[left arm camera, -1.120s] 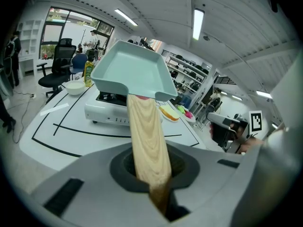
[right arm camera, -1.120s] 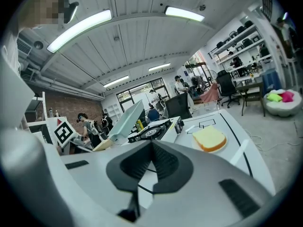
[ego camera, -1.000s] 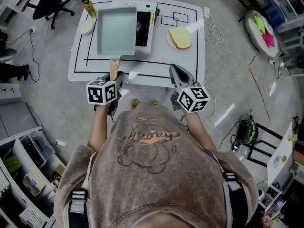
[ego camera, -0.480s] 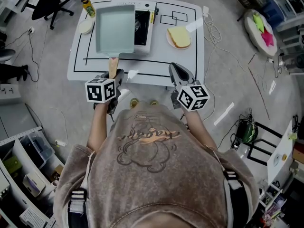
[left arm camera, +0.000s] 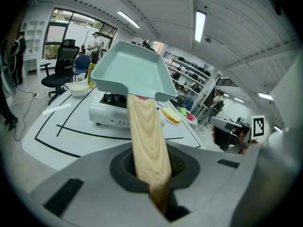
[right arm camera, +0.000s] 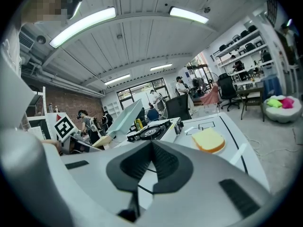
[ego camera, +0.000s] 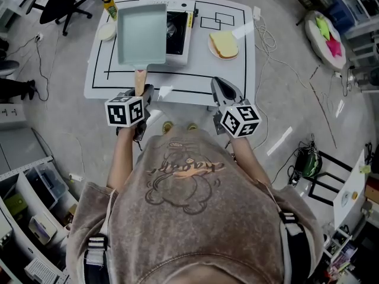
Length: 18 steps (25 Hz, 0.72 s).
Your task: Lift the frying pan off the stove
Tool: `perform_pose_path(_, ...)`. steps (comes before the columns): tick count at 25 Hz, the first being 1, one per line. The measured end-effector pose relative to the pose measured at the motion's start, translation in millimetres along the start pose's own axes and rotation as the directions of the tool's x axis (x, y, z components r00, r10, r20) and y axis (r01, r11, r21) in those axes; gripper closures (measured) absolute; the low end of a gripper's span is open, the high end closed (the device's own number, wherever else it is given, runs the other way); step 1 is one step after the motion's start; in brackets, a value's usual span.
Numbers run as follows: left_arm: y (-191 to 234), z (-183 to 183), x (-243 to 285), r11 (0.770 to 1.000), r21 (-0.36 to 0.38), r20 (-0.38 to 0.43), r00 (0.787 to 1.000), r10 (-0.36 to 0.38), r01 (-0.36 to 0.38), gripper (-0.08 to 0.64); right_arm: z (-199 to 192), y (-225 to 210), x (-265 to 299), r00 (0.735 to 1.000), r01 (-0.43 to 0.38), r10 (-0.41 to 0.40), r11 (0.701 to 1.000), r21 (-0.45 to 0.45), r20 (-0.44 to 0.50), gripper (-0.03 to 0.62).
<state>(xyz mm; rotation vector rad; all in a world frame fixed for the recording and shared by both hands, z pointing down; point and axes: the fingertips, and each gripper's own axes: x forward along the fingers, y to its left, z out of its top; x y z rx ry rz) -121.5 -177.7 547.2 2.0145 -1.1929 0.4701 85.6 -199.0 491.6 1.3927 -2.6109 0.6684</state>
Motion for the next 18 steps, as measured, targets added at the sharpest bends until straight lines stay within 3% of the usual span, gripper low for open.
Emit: perform_pose_path(18,2.1,0.4,-5.0,1.0,-0.025,0.009,1.0,0.002,-0.002,0.523,-2.1,-0.3,-1.0,1.0,0.017,-0.017,1.0,0.005,0.001,0.594)
